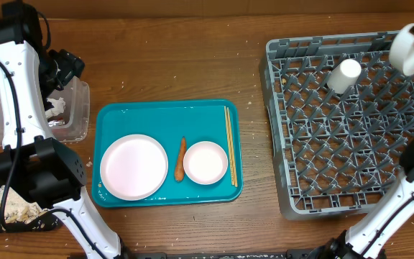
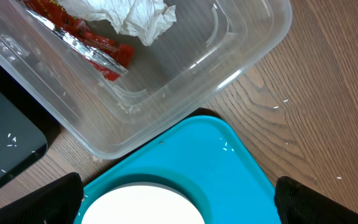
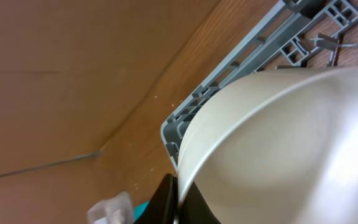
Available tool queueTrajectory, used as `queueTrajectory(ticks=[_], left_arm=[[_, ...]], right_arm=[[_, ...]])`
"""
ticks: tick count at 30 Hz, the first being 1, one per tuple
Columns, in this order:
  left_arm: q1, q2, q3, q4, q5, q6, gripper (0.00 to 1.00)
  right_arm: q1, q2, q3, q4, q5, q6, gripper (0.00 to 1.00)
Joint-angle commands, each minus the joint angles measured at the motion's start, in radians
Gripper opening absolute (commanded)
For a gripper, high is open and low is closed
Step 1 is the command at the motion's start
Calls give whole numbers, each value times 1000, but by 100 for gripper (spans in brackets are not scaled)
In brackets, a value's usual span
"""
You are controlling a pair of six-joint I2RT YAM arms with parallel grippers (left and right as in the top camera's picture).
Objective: Sort waste into correct bins and load items into the dishwasher
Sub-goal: 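Grasp the white bowl rim, carry it to the rack and release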
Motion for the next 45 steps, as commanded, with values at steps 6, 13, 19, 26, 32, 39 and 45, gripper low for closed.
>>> queueTrajectory(ticks=[6,13,19,26,32,39,45], left_arm=[[2,-14,-3,1,-20,22,100],[2,-14,-3,1,-20,22,100],[2,-14,-3,1,-20,22,100],[2,-14,-3,1,-20,22,100],[2,-14,-3,1,-20,22,100],[2,-14,-3,1,-20,22,100],[2,-14,-3,1,-20,22,100]], right_arm=[[-47,-36,-388,287,-444,-162,4],[-49,-35,-619,490,-476,-103,4],[-62,-36,-634,447,-341,-40,4],[-79,-36,-630,416,-287,-36,4],[-110,-36,-575,355,-240,-24,14],[-129,-37,-313,120,203,41,22],[-127,-40,-130,-6,371,95,37]])
